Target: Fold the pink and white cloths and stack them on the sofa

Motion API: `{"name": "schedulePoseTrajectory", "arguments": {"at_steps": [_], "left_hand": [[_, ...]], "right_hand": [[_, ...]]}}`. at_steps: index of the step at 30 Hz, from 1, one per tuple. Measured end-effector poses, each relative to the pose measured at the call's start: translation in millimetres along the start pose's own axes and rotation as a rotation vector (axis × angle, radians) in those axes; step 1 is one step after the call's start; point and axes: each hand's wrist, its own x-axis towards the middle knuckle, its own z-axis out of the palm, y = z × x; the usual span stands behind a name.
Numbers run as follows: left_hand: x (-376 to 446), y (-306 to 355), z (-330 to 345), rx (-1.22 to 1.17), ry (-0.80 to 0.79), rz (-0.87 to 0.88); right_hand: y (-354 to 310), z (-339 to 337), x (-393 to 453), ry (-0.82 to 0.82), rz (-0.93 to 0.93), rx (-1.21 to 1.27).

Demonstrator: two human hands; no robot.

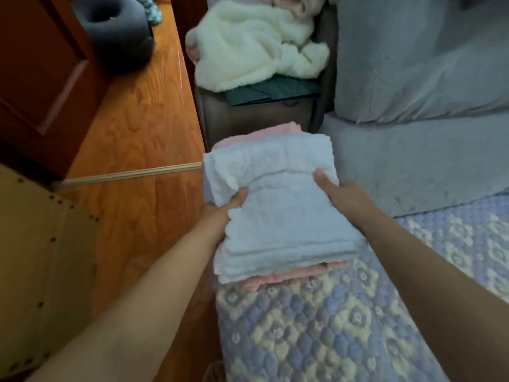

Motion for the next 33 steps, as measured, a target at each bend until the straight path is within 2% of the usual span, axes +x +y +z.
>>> {"name": "schedulePoseTrajectory", "arguments": {"at_steps": [1, 2, 4, 5, 6, 8, 10, 11, 13, 15, 20, 25, 29, 33], "left_hand": [[-13, 8, -4, 0.087, 0.073, 0.085], [-29, 14, -8, 0.236, 0.215, 0.221], [-76, 29, -7, 0.513, 0.469, 0.692], [-94, 33, 2, 0.593, 0.458, 0.895], [-102, 33, 15, 0.684, 0.372, 1.002], [-96, 27, 42, 0.872, 0.235, 0.936], [-65, 18, 55, 1.047, 0.289, 0.82], [-47, 13, 57, 1.083, 0.338, 0.78], [-22, 3, 64, 1.079, 0.436, 0.704], [-15, -2, 75, 1.036, 0.483, 0.677], [13, -22, 60, 0.894, 0.472, 0.753], [35, -17, 61, 0.89, 0.475, 0.741], [21, -19, 65, 0.928, 0.46, 0.715], [20, -26, 72, 0.999, 0.474, 0.72]], "right_hand": [[-6, -5, -8, 0.091, -0.018, -0.136], [-12, -9, -22, 0.183, -0.061, -0.235], [-21, -2, -62, 0.428, -0.309, -0.279], [-27, 8, -85, 0.532, -0.471, -0.275], [-30, 20, -97, 0.559, -0.589, -0.259], [-33, 39, -98, 0.432, -0.621, -0.242], [-29, 42, -67, 0.312, -0.549, -0.264], [-25, 40, -50, 0.285, -0.553, -0.356], [-8, 41, -17, 0.281, -0.615, -0.598], [5, 43, -3, 0.308, -0.627, -0.674], [15, 63, 9, 0.402, -0.704, -0.673], [13, 74, 40, 0.367, -0.738, -0.541], [15, 64, 25, 0.306, -0.656, -0.468], [26, 62, 19, 0.331, -0.578, -0.486]]}}
